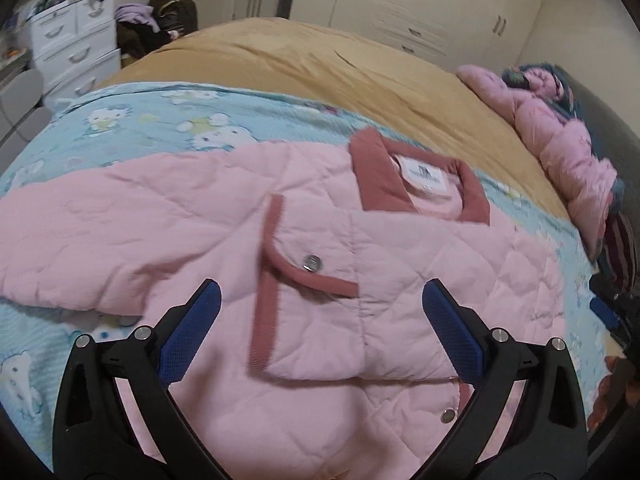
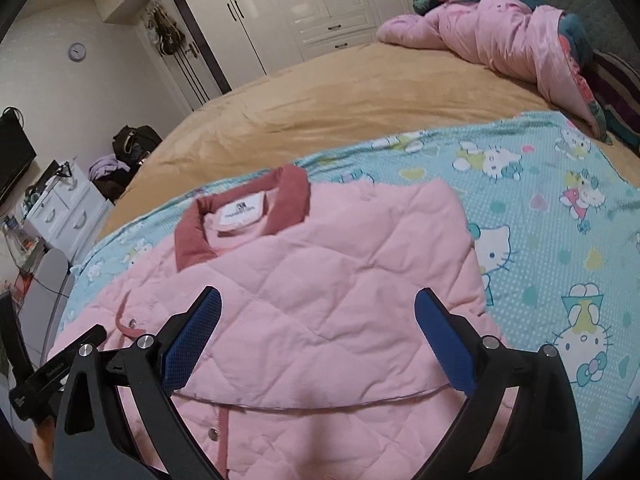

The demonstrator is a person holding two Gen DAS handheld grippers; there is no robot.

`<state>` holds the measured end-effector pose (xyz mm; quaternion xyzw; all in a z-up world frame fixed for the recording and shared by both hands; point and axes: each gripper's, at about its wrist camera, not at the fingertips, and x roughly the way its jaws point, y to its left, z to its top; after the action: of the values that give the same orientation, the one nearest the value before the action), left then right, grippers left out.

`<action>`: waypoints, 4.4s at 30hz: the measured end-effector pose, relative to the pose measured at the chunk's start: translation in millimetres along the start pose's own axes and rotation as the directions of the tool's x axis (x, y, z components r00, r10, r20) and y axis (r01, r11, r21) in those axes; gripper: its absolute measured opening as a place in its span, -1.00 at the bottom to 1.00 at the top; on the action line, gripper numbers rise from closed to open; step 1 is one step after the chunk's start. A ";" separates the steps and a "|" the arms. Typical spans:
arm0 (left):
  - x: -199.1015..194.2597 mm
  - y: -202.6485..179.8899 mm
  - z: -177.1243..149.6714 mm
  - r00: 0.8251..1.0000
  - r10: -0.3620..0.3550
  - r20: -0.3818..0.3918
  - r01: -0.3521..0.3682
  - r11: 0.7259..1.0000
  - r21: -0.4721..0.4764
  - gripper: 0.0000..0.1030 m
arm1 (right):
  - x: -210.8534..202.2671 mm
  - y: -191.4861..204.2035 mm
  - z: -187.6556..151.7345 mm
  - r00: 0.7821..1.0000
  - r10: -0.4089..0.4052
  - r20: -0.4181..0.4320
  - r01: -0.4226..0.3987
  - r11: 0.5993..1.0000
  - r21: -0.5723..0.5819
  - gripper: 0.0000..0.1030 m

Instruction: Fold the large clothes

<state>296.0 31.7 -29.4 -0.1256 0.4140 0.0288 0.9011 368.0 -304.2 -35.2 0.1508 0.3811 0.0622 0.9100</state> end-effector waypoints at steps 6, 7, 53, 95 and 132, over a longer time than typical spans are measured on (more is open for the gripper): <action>-27.4 23.4 9.7 0.998 0.039 0.053 -0.037 0.999 -0.033 0.84 | -10.1 15.0 1.6 0.999 0.023 0.042 -0.022 1.000 -0.019 0.88; -30.8 26.8 10.2 0.997 0.048 0.061 -0.045 0.998 -0.038 0.84 | -10.8 18.1 1.6 0.999 0.025 0.046 -0.024 0.999 -0.024 0.88; -71.0 264.5 7.7 0.941 0.338 -0.014 -0.302 0.821 -0.485 0.84 | 5.4 303.6 -65.6 0.914 0.391 -0.109 -0.405 0.859 -0.314 0.88; -48.1 381.4 -15.5 0.916 0.392 0.090 -0.209 0.654 -0.727 -0.45 | 44.6 303.5 -103.9 0.926 0.283 -0.252 -0.362 0.855 -0.370 0.88; -177.3 176.9 55.8 0.797 0.159 0.582 0.019 0.958 -0.288 -0.64 | -17.0 118.0 -35.1 0.976 0.203 0.072 -0.198 0.978 -0.069 0.88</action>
<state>193.4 226.0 103.2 -0.2202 0.1038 0.1586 0.9569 331.3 -188.4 -9.1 0.1628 0.3255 0.1595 0.9176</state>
